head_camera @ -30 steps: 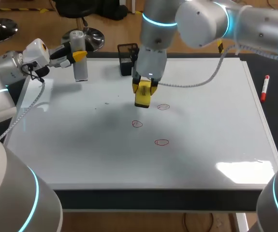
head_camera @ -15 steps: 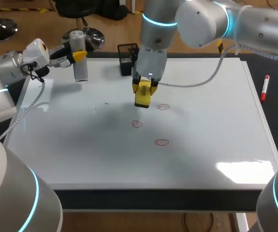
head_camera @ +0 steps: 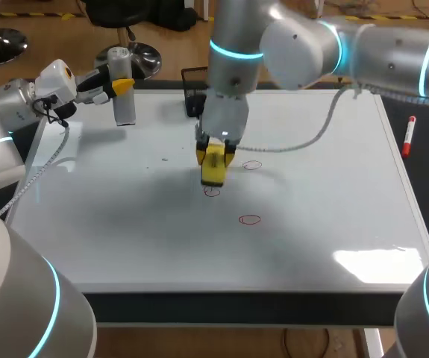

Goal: Pick up the inspection probe, press it on each red-marked spot on the whiteboard one by one, put down the probe, pick up the eraser, and wipe off all the red marks.

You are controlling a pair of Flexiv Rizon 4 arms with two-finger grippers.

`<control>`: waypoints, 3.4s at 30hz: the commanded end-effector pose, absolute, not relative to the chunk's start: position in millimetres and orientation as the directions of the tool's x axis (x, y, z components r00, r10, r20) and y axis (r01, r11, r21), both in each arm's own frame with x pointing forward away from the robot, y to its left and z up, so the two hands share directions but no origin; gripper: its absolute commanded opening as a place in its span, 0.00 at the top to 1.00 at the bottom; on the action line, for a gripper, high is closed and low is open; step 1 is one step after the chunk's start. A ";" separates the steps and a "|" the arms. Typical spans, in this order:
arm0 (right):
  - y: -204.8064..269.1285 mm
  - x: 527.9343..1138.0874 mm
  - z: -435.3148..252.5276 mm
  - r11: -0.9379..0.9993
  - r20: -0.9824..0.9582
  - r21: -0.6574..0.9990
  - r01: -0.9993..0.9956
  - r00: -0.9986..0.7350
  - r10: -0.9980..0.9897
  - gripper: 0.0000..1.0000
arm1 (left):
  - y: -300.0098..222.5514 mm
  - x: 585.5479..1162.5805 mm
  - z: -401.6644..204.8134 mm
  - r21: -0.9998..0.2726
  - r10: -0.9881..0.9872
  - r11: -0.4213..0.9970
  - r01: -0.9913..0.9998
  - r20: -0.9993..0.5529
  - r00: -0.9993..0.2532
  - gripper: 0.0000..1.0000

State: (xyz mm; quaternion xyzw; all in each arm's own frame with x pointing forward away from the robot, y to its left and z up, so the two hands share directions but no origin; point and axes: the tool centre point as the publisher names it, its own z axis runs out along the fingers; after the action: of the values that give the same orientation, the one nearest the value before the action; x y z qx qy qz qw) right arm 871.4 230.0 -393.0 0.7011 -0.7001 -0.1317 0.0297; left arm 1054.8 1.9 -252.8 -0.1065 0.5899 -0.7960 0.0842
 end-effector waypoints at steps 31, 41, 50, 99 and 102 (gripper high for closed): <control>251.1 838.7 -442.5 -0.017 -0.031 0.282 -0.959 0.009 -0.999 1.00 | 2.2 1055.7 -252.8 -0.956 -0.257 -0.292 0.009 0.069 -0.964 1.00; 226.9 829.3 -453.8 0.021 -0.009 0.309 -0.951 -0.025 -1.000 1.00 | 2.2 1055.7 -252.8 -0.956 -0.257 -0.292 0.009 0.069 -0.964 1.00; 203.8 822.6 -458.7 0.051 0.017 0.324 -0.945 -0.048 -0.999 1.00 | 2.2 1055.7 -252.8 -0.956 -0.257 -0.292 0.009 0.069 -0.964 1.00; 122.3 897.7 -365.2 0.132 0.002 0.289 -0.948 -0.137 -0.991 1.00 | 2.2 1055.7 -252.8 -0.956 -0.257 -0.292 0.009 0.069 -0.964 1.00; 105.3 903.3 -367.9 0.172 0.006 0.293 -0.941 -0.178 -0.984 1.00 | 2.2 1055.7 -252.8 -0.956 -0.257 -0.292 0.009 0.069 -0.964 1.00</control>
State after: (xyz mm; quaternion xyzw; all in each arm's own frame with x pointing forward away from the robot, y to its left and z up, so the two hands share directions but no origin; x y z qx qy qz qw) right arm 900.4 122.1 -367.5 0.6368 -0.7569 -0.1002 0.1072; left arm 1054.8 2.0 -252.8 -0.1064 0.5899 -0.7960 0.0841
